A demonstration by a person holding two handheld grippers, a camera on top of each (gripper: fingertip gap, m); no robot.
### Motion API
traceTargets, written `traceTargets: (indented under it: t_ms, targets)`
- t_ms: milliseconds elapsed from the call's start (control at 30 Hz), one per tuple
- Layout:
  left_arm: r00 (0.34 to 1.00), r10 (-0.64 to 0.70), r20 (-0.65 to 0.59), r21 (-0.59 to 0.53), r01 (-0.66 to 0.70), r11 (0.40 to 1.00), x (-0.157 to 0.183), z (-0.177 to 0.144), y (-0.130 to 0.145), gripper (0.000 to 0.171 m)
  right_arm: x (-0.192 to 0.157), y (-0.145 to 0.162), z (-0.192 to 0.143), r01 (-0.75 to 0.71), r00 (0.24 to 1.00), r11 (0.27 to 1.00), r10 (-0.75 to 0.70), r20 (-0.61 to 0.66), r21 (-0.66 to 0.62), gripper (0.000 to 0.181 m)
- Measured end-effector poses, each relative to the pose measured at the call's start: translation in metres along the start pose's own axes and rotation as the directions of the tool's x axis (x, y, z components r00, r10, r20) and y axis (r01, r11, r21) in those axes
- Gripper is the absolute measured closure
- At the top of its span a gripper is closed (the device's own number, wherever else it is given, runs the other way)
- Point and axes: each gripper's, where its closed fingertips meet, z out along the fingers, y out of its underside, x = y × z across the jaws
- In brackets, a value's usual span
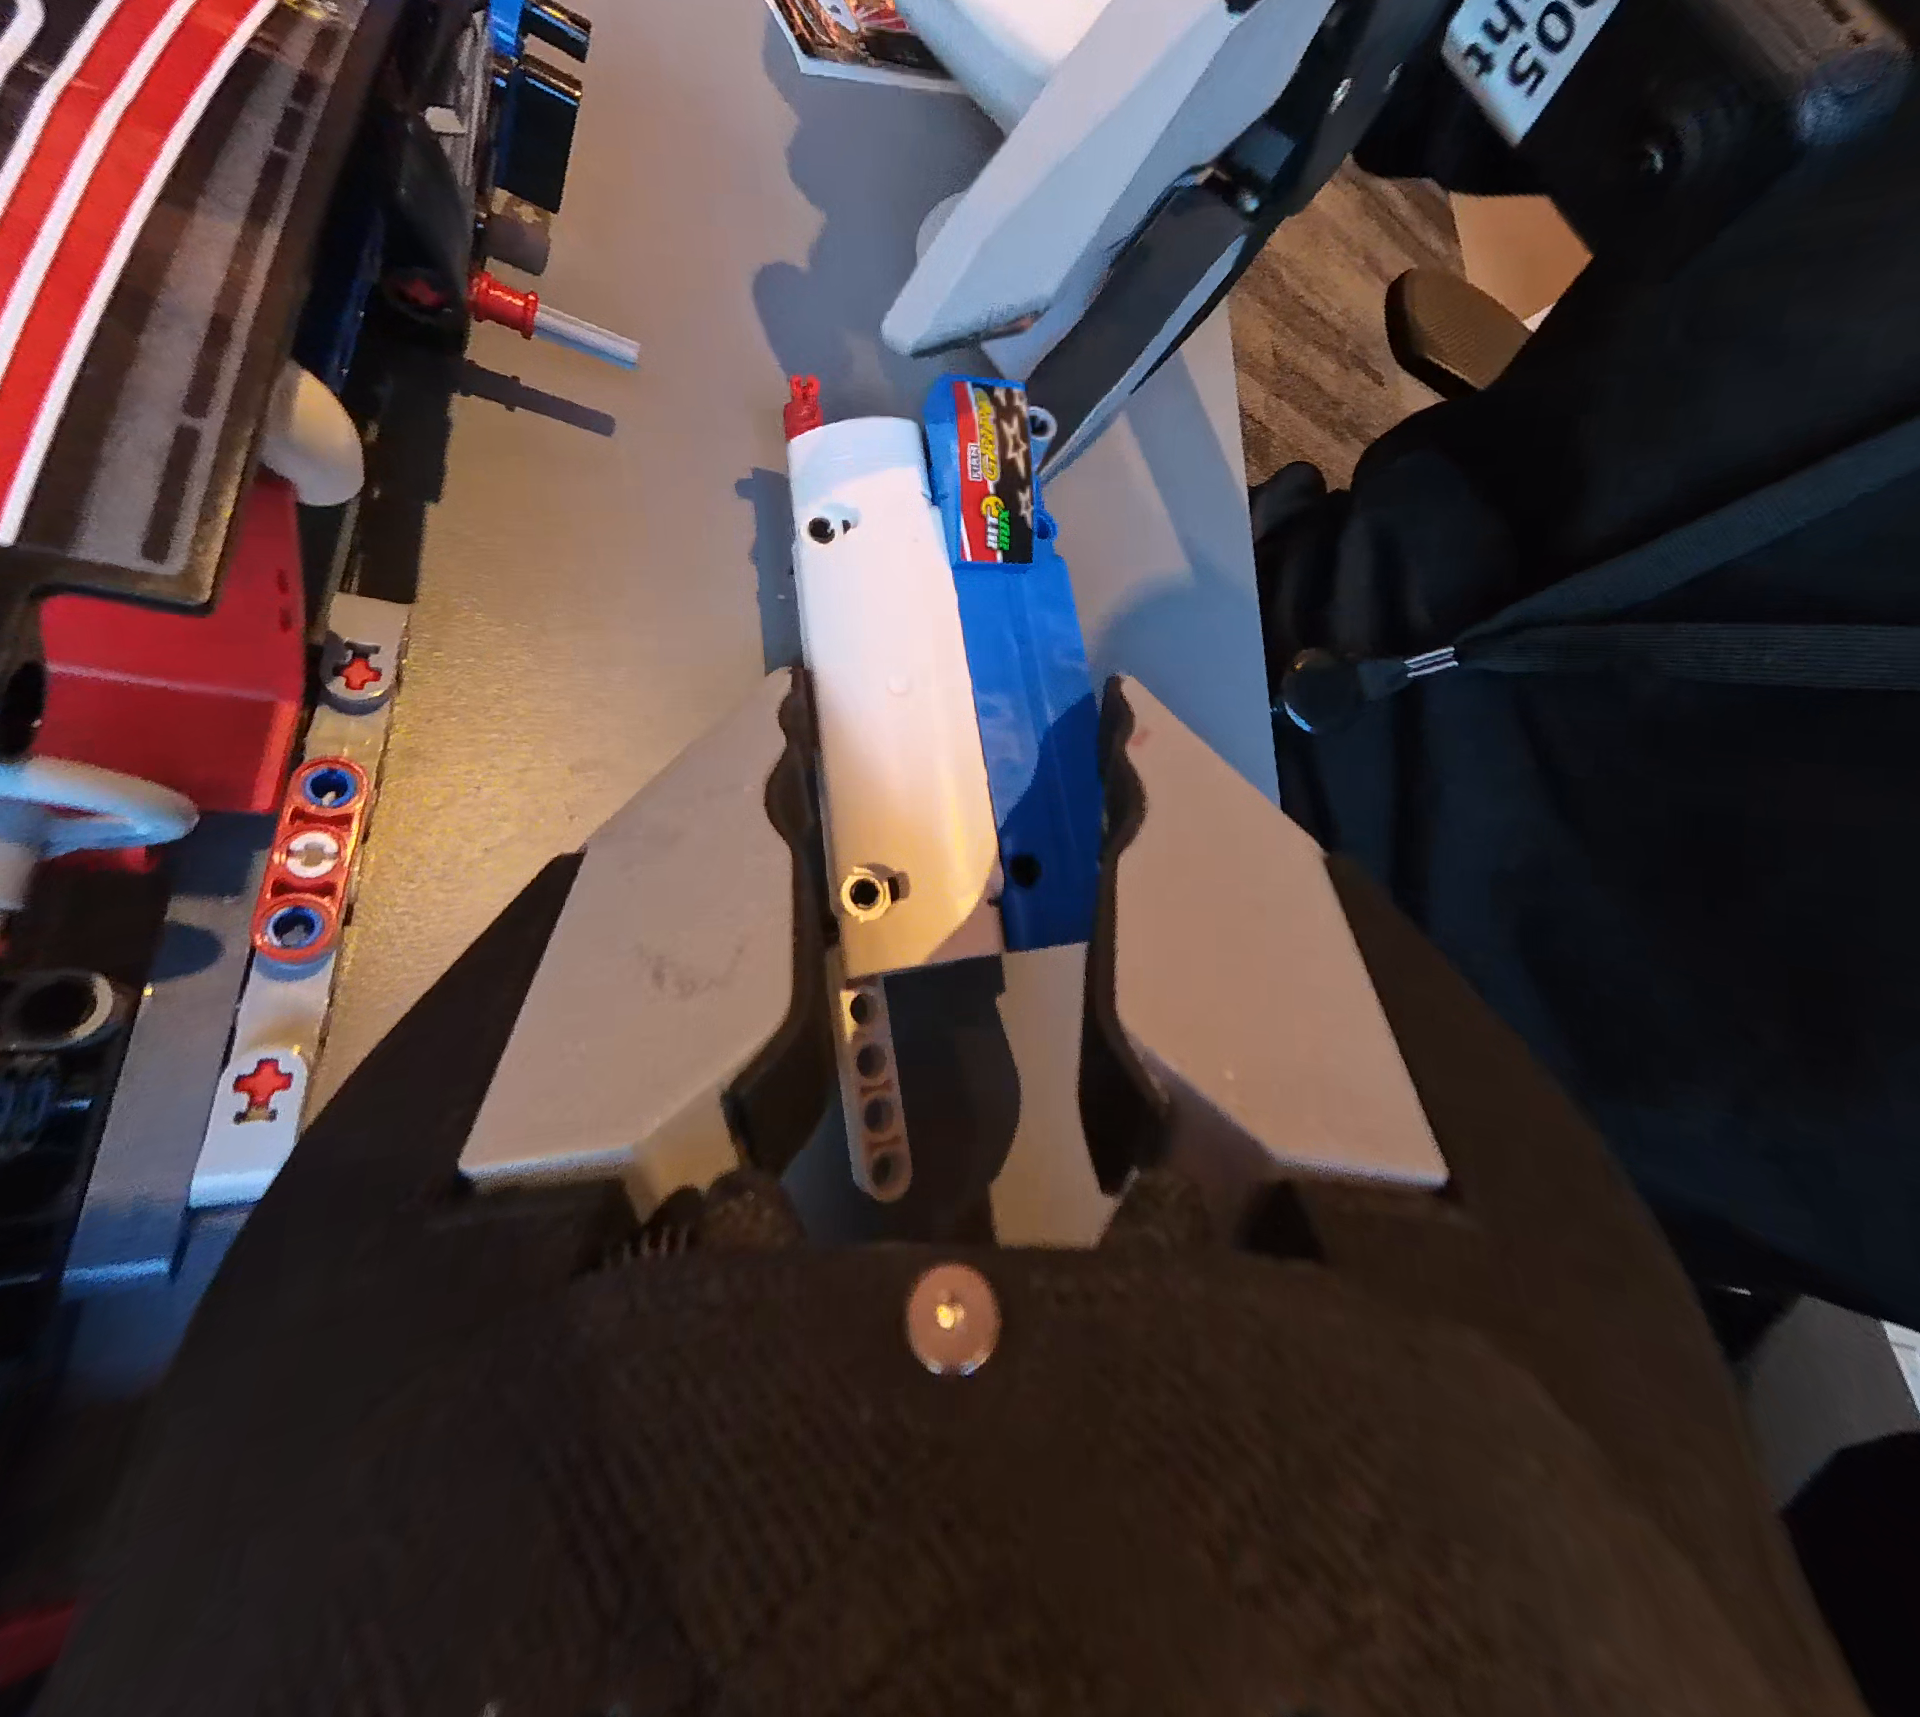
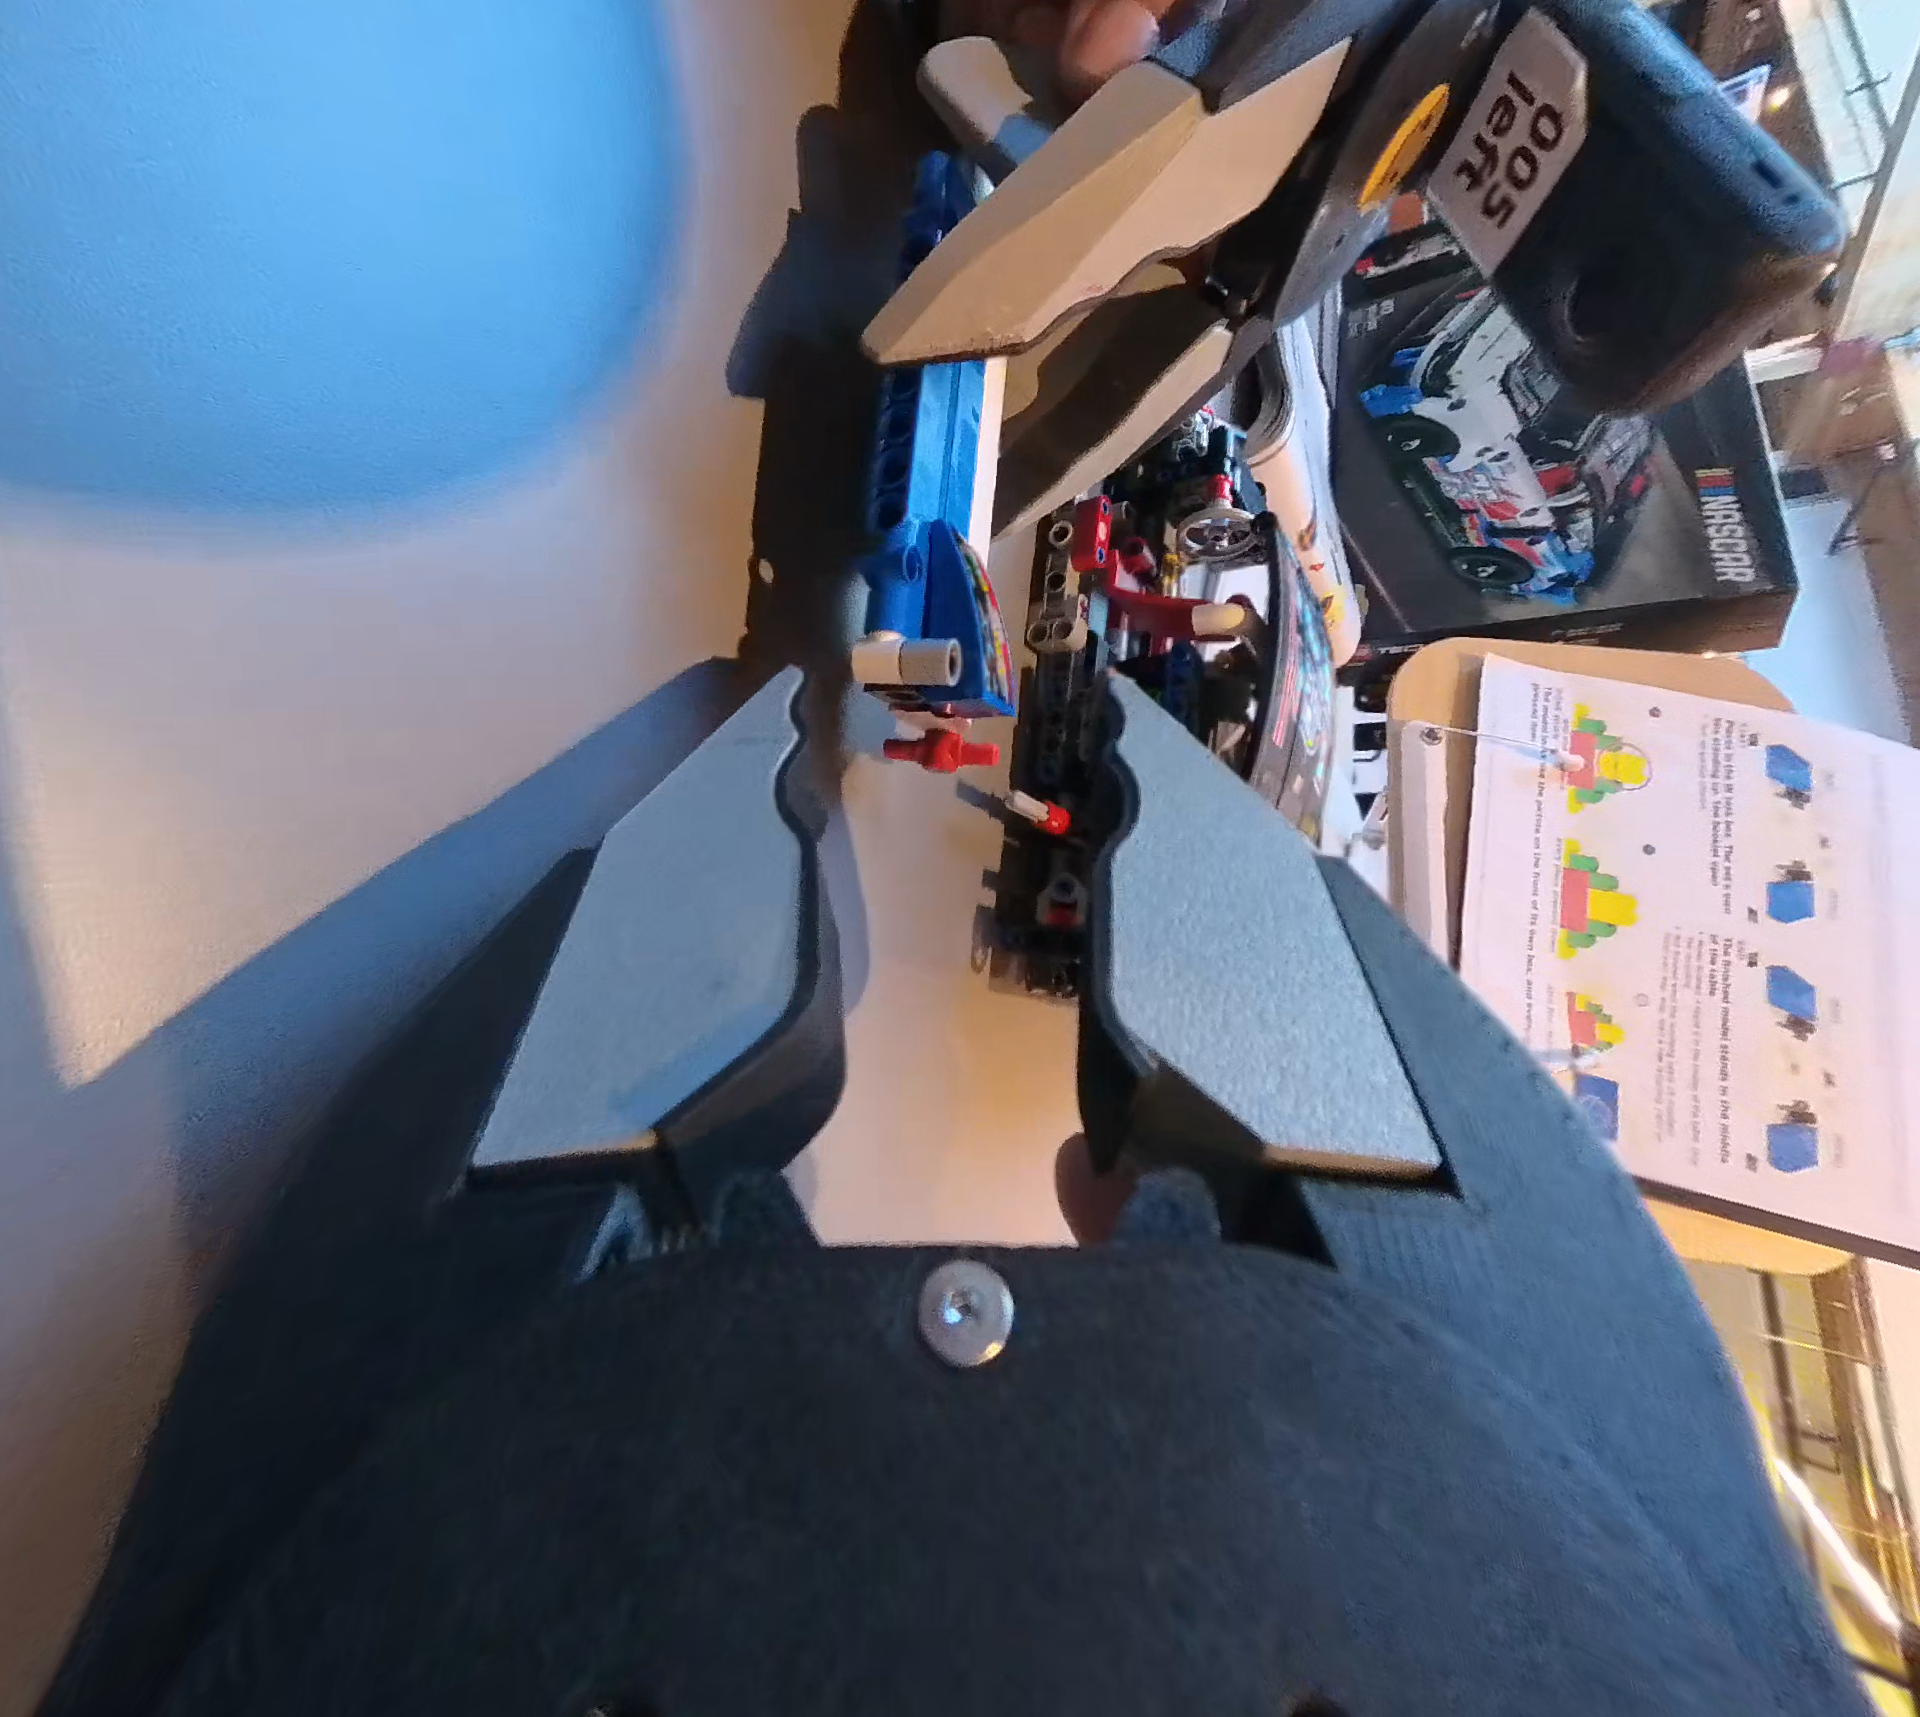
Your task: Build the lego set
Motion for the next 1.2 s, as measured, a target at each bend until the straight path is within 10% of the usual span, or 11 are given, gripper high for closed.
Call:
traceTargets:
  t_ms: [800, 1033, 1200]
  targets:
    - [0.99, -0.119, -0.074, 0.024, 0.121, 0.992, 0.005, -0.001, -0.002, 0.118, 0.008, -0.002, 0.002, 0.006, 0.999, 0.998, -0.009, -0.05, -0.058, 0.159]
    - [0.989, -0.008, 0.147, -0.024, 0.012, 1.0, 0.001, 0.0, 0.001, 0.116, 0.004, -0.001, 0.002, 0.042, 0.998, 0.996, -0.044, -0.034, -0.079, 0.159]
    - [0.869, 0.183, 0.46, -0.065, -0.172, 0.983, 0.004, -0.009, -0.012, 0.1, 0.004, 0.0, 0.002, 0.008, 1.0, 0.996, -0.009, -0.008, -0.089, 0.16]
